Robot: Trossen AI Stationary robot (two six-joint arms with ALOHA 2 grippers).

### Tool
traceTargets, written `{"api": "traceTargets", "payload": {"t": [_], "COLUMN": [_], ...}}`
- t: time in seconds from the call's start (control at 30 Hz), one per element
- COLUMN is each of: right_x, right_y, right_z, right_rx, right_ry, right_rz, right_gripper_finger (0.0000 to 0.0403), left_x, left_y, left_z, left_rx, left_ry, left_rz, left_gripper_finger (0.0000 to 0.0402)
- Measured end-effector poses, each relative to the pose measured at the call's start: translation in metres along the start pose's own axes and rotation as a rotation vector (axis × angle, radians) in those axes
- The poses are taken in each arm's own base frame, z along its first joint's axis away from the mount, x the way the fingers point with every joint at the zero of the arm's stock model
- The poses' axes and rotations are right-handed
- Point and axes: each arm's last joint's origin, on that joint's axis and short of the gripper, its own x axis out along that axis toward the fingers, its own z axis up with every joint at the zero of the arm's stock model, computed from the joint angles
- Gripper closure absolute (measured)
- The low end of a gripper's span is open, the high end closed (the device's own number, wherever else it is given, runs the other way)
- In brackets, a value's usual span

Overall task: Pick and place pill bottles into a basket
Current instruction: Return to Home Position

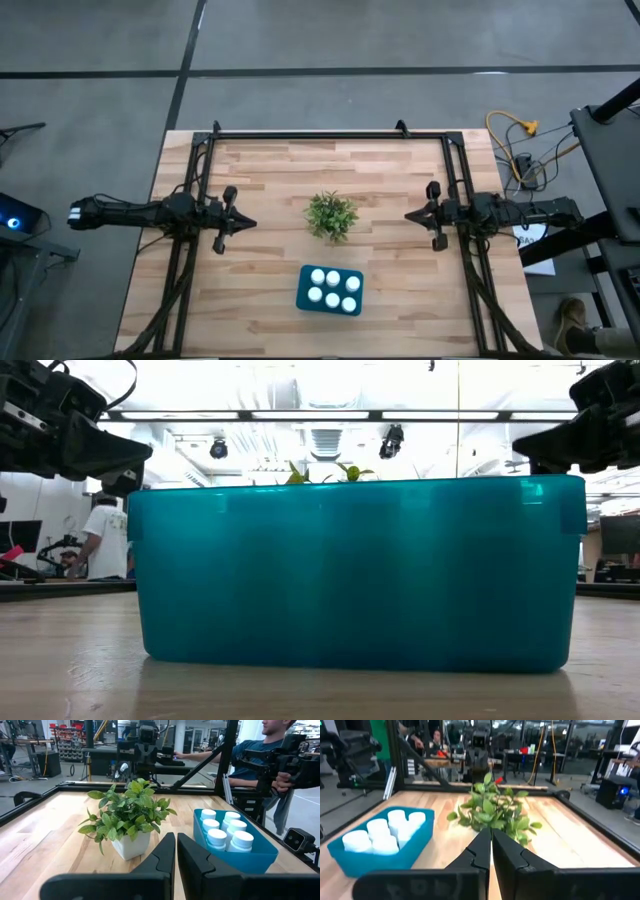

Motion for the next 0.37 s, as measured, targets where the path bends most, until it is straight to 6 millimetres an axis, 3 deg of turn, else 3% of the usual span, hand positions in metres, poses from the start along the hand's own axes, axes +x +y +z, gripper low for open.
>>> {"api": "traceTargets", "payload": {"t": [0.37], "right_x": [-0.0001], "right_y": [0.0002], "right_z": [-0.0008], "right_rx": [0.084], "right_ry": [0.008], "right_rz": [0.007], "right_gripper_finger": [0.0394], "left_x": [0.0], "left_y": [0.0001], "left_z": [-0.0001], "left_rx": [0.001], "left_ry": [0.001], "left_rz": [0.001], "left_gripper_finger": [0.0402]}}
